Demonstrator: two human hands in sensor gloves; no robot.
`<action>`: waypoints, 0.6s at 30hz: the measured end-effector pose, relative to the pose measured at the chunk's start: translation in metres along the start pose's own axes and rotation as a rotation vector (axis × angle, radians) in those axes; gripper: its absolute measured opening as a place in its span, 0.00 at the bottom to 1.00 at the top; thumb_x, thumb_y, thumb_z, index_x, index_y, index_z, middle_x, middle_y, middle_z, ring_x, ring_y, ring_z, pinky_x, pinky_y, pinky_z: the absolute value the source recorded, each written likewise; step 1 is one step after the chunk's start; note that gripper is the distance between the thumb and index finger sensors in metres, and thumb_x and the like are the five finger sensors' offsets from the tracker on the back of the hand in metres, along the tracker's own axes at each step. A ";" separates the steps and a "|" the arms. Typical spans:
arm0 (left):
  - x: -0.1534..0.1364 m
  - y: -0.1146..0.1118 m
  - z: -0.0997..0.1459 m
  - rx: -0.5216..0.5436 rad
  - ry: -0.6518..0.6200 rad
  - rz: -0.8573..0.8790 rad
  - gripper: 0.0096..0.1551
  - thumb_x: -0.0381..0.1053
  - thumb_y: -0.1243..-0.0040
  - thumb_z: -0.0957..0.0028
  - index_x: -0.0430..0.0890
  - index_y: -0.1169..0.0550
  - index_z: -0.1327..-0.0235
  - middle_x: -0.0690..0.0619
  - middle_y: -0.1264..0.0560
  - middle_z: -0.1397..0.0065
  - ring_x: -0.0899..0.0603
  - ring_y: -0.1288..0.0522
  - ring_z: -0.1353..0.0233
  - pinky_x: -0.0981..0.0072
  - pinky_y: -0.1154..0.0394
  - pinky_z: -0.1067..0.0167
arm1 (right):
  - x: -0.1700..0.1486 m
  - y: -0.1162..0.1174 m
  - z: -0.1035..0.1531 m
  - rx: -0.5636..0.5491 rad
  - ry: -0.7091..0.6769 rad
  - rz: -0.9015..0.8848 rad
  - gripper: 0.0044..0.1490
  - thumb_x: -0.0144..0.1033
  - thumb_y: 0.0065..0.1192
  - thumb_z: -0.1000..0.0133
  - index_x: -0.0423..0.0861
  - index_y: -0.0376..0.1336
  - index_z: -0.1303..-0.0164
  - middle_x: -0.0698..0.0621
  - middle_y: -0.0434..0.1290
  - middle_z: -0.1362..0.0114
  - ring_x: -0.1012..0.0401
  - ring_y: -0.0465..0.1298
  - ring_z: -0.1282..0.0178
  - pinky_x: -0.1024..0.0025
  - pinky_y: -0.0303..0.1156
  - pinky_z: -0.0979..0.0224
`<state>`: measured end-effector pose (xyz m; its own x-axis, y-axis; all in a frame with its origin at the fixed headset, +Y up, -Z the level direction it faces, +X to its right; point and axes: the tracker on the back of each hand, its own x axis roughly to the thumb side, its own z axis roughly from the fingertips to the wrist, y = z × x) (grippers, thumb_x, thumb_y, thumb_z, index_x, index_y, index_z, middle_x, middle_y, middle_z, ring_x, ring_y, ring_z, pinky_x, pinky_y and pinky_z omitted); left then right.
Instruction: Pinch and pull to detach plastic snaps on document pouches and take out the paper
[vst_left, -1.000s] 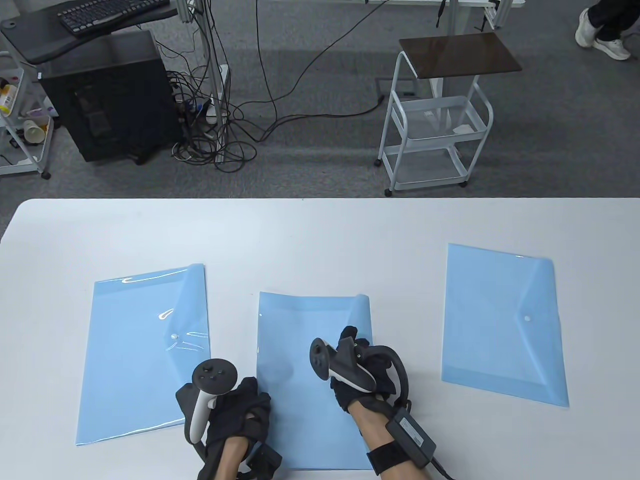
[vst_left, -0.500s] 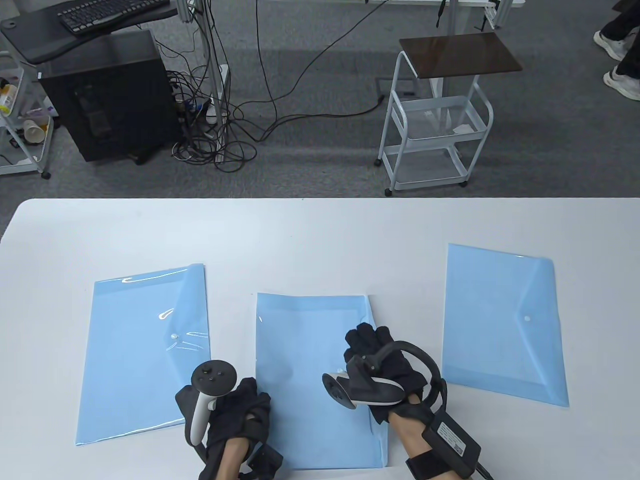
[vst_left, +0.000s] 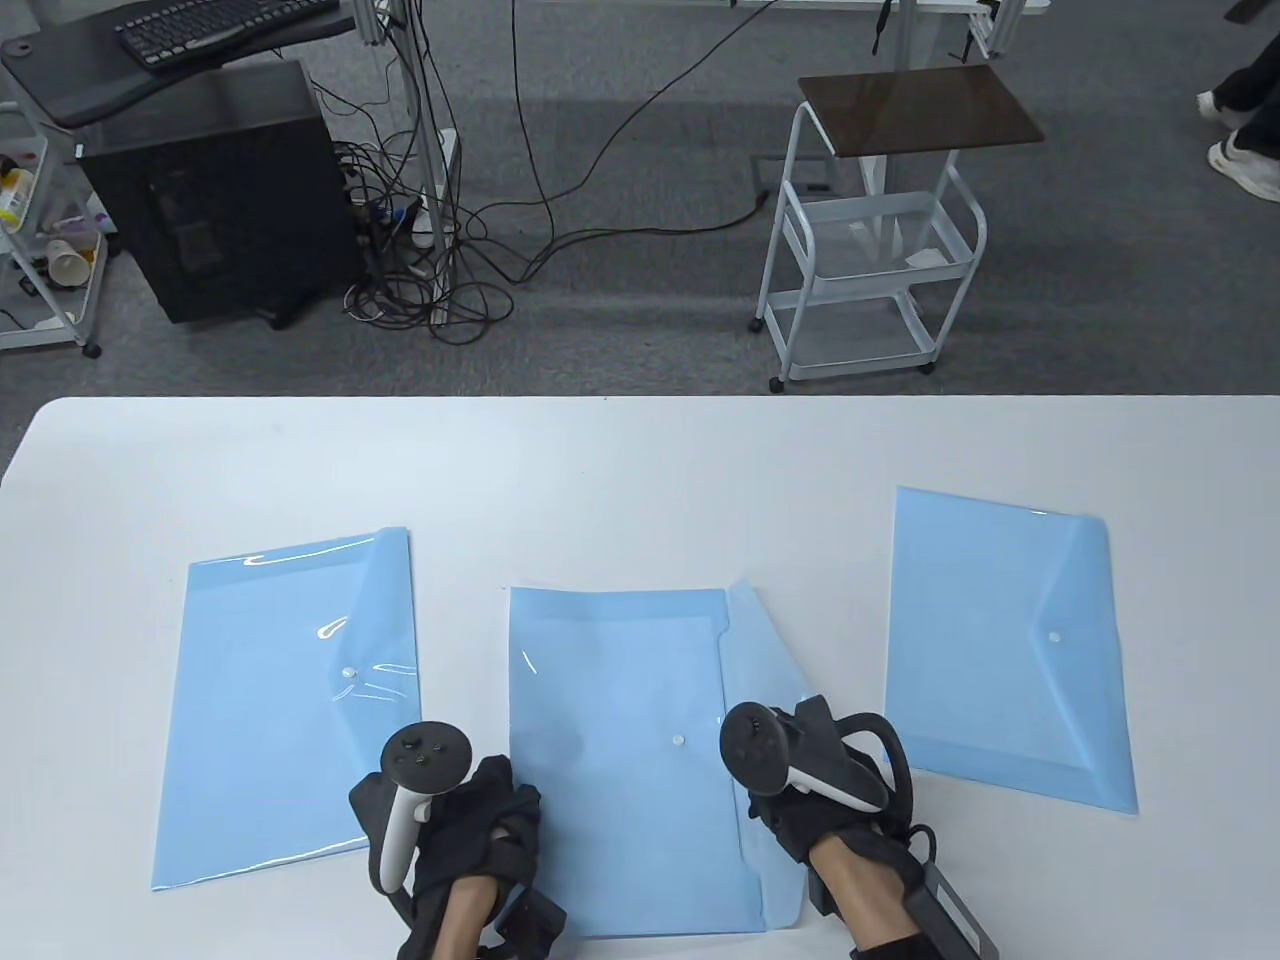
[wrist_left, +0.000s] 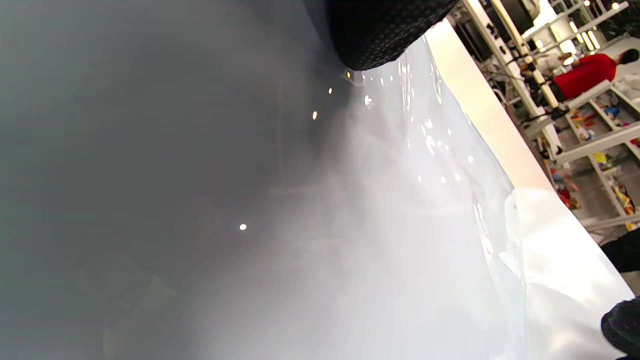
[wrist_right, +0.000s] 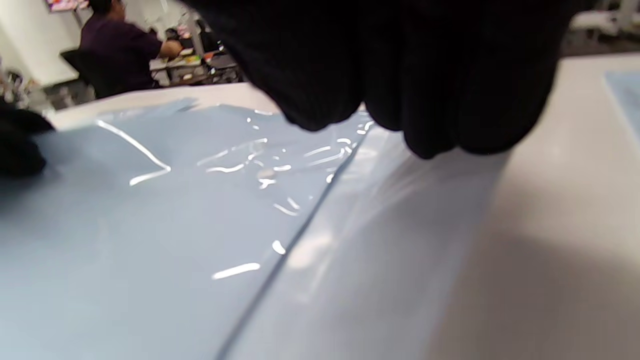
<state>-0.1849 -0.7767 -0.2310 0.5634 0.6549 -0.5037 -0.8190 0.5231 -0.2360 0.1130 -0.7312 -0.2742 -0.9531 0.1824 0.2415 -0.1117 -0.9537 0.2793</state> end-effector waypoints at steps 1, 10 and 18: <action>0.000 0.000 0.000 0.002 0.000 -0.001 0.27 0.45 0.41 0.38 0.37 0.32 0.29 0.48 0.18 0.38 0.46 0.10 0.50 0.62 0.11 0.54 | -0.003 0.001 -0.001 0.011 0.025 -0.053 0.30 0.32 0.71 0.42 0.37 0.68 0.30 0.30 0.74 0.25 0.38 0.83 0.36 0.45 0.85 0.42; -0.001 0.000 -0.002 -0.024 -0.004 0.012 0.33 0.44 0.36 0.41 0.38 0.35 0.26 0.49 0.20 0.36 0.46 0.11 0.49 0.60 0.12 0.53 | -0.018 0.024 -0.016 0.024 0.117 -0.222 0.33 0.28 0.69 0.42 0.34 0.64 0.26 0.29 0.73 0.26 0.38 0.80 0.40 0.41 0.84 0.47; -0.009 0.001 -0.004 -0.097 -0.016 0.203 0.30 0.36 0.42 0.43 0.38 0.35 0.27 0.45 0.22 0.32 0.41 0.13 0.46 0.53 0.14 0.51 | -0.032 0.033 -0.020 -0.075 0.124 -0.215 0.31 0.26 0.72 0.44 0.40 0.67 0.29 0.37 0.76 0.31 0.48 0.81 0.48 0.50 0.85 0.51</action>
<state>-0.1907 -0.7845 -0.2306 0.3874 0.7504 -0.5356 -0.9218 0.3257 -0.2104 0.1344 -0.7735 -0.2916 -0.9318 0.3567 0.0666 -0.3319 -0.9120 0.2411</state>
